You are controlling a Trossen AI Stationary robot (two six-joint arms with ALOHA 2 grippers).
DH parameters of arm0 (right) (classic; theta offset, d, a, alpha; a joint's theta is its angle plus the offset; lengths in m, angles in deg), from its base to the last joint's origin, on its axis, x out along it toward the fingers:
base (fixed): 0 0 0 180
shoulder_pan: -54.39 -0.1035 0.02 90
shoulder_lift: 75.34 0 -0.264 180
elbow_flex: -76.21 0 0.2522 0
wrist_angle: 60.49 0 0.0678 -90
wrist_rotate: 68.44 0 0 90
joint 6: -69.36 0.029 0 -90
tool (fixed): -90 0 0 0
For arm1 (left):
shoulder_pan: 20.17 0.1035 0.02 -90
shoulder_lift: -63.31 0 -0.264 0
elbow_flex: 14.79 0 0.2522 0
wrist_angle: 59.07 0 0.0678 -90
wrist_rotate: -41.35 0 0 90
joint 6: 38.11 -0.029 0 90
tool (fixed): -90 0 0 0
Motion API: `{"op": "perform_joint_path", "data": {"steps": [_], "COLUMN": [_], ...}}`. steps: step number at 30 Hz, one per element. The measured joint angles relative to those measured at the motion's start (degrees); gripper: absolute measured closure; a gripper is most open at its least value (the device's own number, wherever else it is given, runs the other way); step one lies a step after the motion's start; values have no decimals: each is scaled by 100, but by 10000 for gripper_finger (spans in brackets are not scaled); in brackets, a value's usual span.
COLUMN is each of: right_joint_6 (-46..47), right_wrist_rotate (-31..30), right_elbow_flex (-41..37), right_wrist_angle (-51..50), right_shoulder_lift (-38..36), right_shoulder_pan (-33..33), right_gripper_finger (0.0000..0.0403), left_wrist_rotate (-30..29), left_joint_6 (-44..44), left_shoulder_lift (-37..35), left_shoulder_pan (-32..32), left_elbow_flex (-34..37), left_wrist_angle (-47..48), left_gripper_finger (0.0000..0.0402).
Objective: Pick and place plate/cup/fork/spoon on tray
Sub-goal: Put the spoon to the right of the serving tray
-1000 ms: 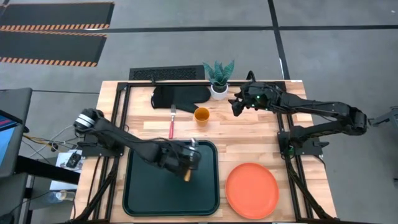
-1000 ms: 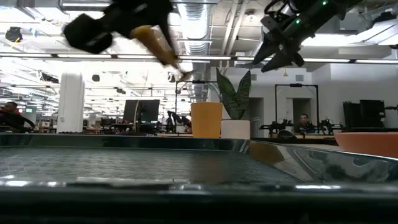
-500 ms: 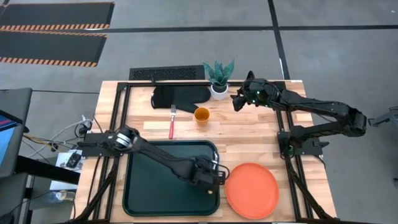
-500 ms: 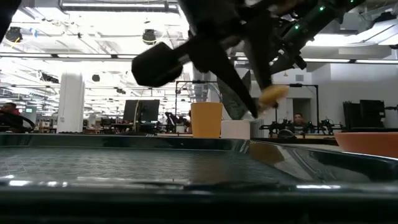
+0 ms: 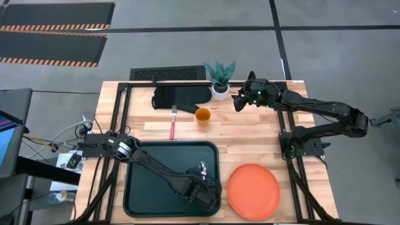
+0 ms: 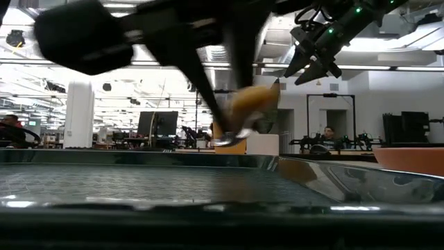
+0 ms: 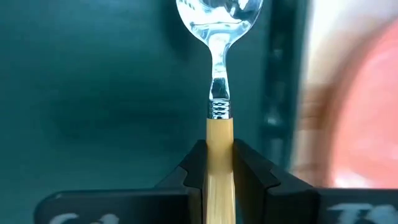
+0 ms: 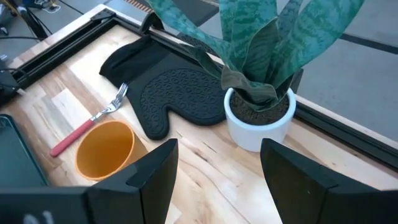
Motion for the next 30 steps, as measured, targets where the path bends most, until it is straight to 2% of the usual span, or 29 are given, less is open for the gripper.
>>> {"op": "perform_joint_path", "data": {"steps": [4,12,17,26,30], "right_joint_6": [0,1,-2,2,2], "right_wrist_rotate": [0,2,2,2,2], "right_elbow_flex": [0,0,0,0,0], "right_wrist_angle": [-4,-11,-14,7,-8], "right_shoulder_lift": [0,0,0,0,0], "right_shoulder_pan": [0,0,0,0,0], "right_gripper_finger": [148,148,148,148,148], "left_wrist_rotate": [61,-31,388,470,492], "left_joint_6": [-85,-442,-545,-678,-848], "left_shoulder_lift": [0,80,319,382,381], "left_shoulder_pan": [45,202,173,194,199], "left_elbow_flex": [0,-19,3,-33,-33], "left_wrist_angle": [211,1,-287,-214,-346], "left_gripper_finger": [369,369,369,369,349]}}
